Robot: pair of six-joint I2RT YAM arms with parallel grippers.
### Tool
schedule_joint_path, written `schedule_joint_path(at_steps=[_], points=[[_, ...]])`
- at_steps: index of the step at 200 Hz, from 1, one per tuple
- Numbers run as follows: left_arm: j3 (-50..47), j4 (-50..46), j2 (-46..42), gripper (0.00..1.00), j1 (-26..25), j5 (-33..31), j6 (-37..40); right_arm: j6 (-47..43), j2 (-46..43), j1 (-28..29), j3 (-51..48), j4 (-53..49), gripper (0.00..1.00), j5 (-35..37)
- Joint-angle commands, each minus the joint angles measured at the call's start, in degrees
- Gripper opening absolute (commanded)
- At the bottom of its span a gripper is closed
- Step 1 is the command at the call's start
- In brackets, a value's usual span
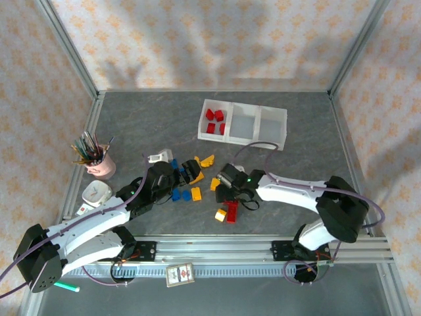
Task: Sort the legos into containers by color
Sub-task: Pick up the lego from the bottom-center of the table, then place the lego in the container.
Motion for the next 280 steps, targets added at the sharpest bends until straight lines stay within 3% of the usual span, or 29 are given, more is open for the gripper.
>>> schedule_joint_path(at_steps=[1, 26, 125, 165, 207, 280], points=[[-0.3, -0.9, -1.0, 0.99, -0.6, -1.4, 0.0, 8.1, 2.2, 1.2, 1.6, -2.6, 0.90, 3.0], [-0.3, -1.1, -0.9, 0.99, -0.6, -1.3, 0.3, 10.3, 3.4, 2.2, 2.0, -1.5, 0.88, 2.6], [0.4, -1.5, -0.6, 0.99, -0.6, -1.3, 1.1, 10.3, 6.3, 2.3, 3.8, -1.0, 0.57, 3.9], [1.5, -2.0, -0.7, 0.99, -0.6, -2.3, 2.0, 8.0, 4.8, 2.0, 8.2, -4.5, 0.57, 7.9], [3.9, -3.2, -0.9, 0.99, 0.6, -2.9, 4.3, 1.5, 3.9, -3.7, 13.3, -4.0, 0.57, 8.0], [7.6, -1.8, 0.9, 0.99, 9.3, 1.5, 9.7, -13.7, 18.6, -12.8, 35.5, 1.1, 0.58, 9.9]])
